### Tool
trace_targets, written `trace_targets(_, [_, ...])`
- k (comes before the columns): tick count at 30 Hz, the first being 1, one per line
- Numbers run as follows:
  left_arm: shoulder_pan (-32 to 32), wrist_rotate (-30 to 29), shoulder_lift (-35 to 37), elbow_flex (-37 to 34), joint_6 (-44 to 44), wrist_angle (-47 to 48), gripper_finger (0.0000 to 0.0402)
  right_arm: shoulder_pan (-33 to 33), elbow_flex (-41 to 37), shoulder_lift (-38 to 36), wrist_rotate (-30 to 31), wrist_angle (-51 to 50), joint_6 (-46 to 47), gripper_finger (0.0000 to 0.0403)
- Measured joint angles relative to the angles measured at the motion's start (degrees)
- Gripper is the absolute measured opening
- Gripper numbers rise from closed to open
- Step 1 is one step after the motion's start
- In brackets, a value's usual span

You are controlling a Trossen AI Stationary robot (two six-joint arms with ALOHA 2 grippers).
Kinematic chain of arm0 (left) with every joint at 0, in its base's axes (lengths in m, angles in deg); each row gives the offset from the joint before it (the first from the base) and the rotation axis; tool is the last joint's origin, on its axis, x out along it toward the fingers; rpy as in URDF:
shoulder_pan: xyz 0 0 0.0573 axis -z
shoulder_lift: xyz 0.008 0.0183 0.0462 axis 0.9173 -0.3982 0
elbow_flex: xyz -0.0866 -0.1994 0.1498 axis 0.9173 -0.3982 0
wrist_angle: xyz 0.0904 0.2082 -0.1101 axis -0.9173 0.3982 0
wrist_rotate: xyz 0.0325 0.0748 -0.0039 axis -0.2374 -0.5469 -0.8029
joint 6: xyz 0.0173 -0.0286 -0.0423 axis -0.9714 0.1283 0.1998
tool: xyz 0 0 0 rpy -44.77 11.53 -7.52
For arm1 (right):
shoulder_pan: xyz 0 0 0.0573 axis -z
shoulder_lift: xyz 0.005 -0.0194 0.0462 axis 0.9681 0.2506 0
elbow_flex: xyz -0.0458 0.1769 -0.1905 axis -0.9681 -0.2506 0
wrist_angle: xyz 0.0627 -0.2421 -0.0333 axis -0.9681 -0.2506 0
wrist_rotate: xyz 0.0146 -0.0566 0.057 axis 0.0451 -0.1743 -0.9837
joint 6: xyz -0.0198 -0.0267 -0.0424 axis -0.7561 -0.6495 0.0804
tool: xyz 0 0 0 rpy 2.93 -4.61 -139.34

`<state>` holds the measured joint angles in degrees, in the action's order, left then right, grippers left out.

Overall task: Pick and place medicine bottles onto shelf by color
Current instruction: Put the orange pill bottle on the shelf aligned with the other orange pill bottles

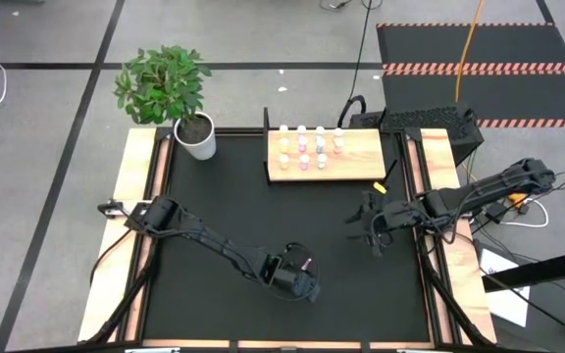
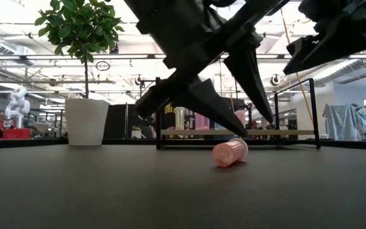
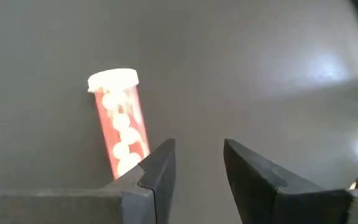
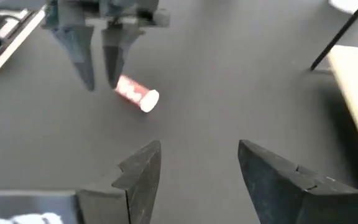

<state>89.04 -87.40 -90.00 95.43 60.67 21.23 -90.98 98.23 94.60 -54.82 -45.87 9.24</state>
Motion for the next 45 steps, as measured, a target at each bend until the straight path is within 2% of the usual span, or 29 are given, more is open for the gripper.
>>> trace_targets(8, [-0.35, 2.88, 0.83, 0.25, 2.78, 1.30, 0.0136, -0.34, 0.02, -1.60, -1.48, -1.63, 0.39, 0.0208])
trace_targets(11, [-0.40, 5.32, 0.87, 1.66, 4.49, 5.11, 0.0136, -0.34, 0.02, -1.97, -1.48, -2.02, -0.62, 0.0208])
trace_targets(16, [-0.34, 5.10, 0.96, 2.12, 10.88, 12.25, 0.0136, -0.34, 0.02, -2.30, -1.45, -2.48, -1.03, 0.0208])
trace_targets(19, [-0.37, 4.84, 0.96, 2.12, 14.64, 13.49, 0.0139, -0.34, 0.02, -2.30, -1.36, -2.44, -1.02, 0.0208])
trace_targets(27, [-1.24, 4.57, 0.47, 2.12, 22.02, 15.17, 0.0203, -0.34, 0.02, -2.28, -1.26, -2.44, -1.00, 0.0208])
trace_targets(30, [-1.77, 6.60, -0.50, 2.12, 26.55, 15.51, 0.0222, -0.34, 0.02, -2.28, -1.15, -2.45, -0.98, 0.0208])
trace_targets(35, [-2.51, 7.51, -1.85, 2.14, 25.01, 8.56, 0.0229, -0.34, 0.02, -2.28, -1.02, -2.36, -0.63, 0.0208])
trace_targets(45, [-3.91, 9.36, -1.78, 2.23, 19.56, 13.24, 0.0230, -0.34, 0.06, -2.26, -0.99, -0.93, -0.68, 0.0208])
